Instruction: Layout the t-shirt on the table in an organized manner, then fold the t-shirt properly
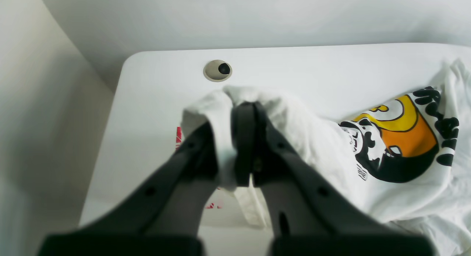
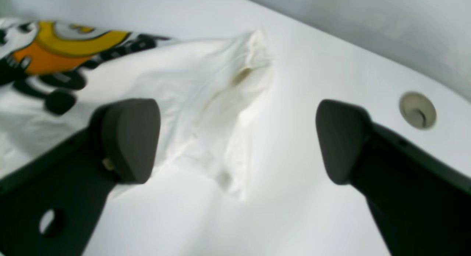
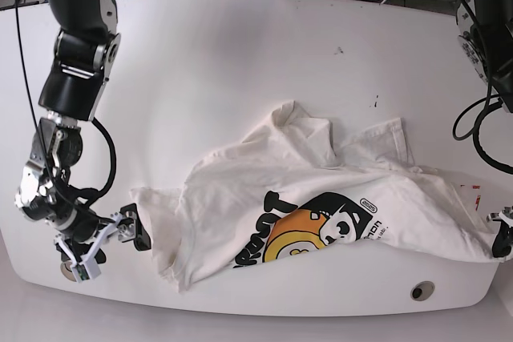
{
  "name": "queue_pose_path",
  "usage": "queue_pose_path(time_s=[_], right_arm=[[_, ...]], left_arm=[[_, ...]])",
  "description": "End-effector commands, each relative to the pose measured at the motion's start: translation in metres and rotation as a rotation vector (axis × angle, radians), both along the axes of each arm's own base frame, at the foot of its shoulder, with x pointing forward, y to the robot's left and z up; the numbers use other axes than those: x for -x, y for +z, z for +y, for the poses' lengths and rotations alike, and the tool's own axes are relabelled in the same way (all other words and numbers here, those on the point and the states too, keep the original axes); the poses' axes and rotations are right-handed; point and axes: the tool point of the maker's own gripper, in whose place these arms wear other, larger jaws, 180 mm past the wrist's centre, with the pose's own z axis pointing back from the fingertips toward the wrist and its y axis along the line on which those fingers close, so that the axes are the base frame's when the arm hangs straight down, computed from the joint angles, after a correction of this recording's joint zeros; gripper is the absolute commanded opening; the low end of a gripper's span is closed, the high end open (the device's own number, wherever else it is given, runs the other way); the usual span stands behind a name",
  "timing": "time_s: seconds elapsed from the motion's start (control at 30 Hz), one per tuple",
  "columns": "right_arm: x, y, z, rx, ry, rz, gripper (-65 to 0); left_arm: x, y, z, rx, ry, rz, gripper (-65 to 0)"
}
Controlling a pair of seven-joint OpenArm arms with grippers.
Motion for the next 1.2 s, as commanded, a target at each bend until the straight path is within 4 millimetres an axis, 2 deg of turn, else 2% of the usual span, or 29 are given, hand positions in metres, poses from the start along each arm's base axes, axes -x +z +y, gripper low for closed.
queue_pose_path(time_s=[0.0,0.1,0.2,0.33,0.37,0.43,0.5,0.57,0.7,0.8,0.9,1.17], right_arm=[[0.014,0.032,-0.002,-0.056,-0.020,-0.079,0.0],[0.030,0.026,0.001,-0.098,-0.033,-0.062,0.0],[0.046,0.011,0.001,-0.163,-0.076,-0.011,0.0],[0.060,-0.013,0.016,-0.258,-0.075,0.042,0.0],[0.067,-0.024,0.021,-0.284,-0.074,0.066,0.0],[0.073,-0.033,0.027,-0.306,-0.069,0.088,0.0],[0.079,-0.045,0.041,-0.341,-0.056,0.116,0.0],[0.082,-0.051,0.050,-0.360,-0.052,0.129,0.0],[0.086,-0.066,0.063,-0.404,-0.049,0.172,0.0],[0.088,-0.084,0.072,-0.448,-0.048,0.224,0.0],[0.089,-0.098,0.077,-0.490,-0.054,0.260,0.0],[0.082,-0.126,0.090,-0.598,-0.072,0.323,0.0]], left_arm=[[-0.002,0.028,0.006,-0.011,0.005,-0.077,-65.0],[-0.002,0.028,0.006,-0.010,0.006,-0.078,-65.0],[-0.001,0.026,0.006,-0.009,0.007,-0.074,-65.0],[0.003,0.015,0.006,-0.012,0.005,-0.048,-65.0],[0.003,0.016,0.005,-0.017,0.004,-0.052,-65.0],[0.004,0.019,0.004,-0.025,0.001,-0.060,-65.0],[0.004,0.026,0.001,-0.041,-0.003,-0.076,-65.0],[0.005,0.029,0.000,-0.050,-0.005,-0.083,-65.0],[0.009,0.016,-0.001,-0.053,-0.008,-0.056,-65.0],[0.011,0.019,-0.003,-0.062,-0.012,-0.064,-65.0],[0.011,0.024,-0.004,-0.074,-0.015,-0.077,-65.0],[0.012,0.021,-0.004,-0.074,-0.015,-0.070,-65.0]])
